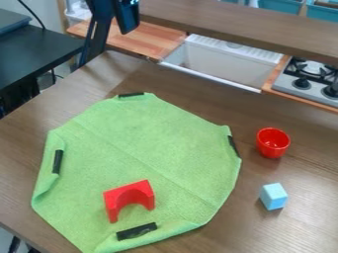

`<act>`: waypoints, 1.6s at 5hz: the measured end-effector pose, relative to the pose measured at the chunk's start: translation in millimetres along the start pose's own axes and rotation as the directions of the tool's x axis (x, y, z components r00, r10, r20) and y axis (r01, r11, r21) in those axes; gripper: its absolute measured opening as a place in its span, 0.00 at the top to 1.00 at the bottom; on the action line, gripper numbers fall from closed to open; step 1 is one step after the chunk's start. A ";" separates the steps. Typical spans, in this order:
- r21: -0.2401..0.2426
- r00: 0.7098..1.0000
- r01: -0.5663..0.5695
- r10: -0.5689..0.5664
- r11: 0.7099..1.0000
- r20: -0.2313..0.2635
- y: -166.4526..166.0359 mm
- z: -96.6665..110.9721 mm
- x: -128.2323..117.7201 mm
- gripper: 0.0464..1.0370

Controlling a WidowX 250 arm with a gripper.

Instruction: Covers the red figure with the cloth from bottom left to right

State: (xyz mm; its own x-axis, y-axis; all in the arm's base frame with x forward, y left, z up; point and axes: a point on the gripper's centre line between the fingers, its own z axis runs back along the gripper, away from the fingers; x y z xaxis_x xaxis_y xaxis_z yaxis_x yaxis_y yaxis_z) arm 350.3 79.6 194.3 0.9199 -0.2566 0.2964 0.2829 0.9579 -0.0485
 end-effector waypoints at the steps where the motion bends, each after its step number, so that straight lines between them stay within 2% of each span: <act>1: -0.017 1.000 -0.007 0.006 1.000 -0.029 1.4 -11.3 -2.7 0.04; 3: -0.024 1.000 -0.009 0.008 1.000 -0.027 0.8 -13.9 -1.4 0.04; 4: -0.067 1.000 -0.006 0.007 0.998 0.014 13.5 -45.4 29.5 0.04; 5: -0.028 0.998 0.015 -0.014 1.000 0.059 26.3 -79.2 52.4 0.04; 6: 0.001 0.996 0.039 -0.039 0.999 0.081 35.2 -90.7 63.1 0.04; 7: 0.050 0.994 0.075 -0.078 0.996 0.071 46.1 -100.1 65.5 0.04; 8: 0.101 0.994 0.087 -0.093 0.991 0.060 57.5 -119.2 65.2 0.04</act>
State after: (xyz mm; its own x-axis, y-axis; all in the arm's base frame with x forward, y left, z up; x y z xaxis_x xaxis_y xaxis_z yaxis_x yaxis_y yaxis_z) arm 458.9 102.6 97.2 0.8716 -0.3366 0.3564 0.3328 0.9401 0.0739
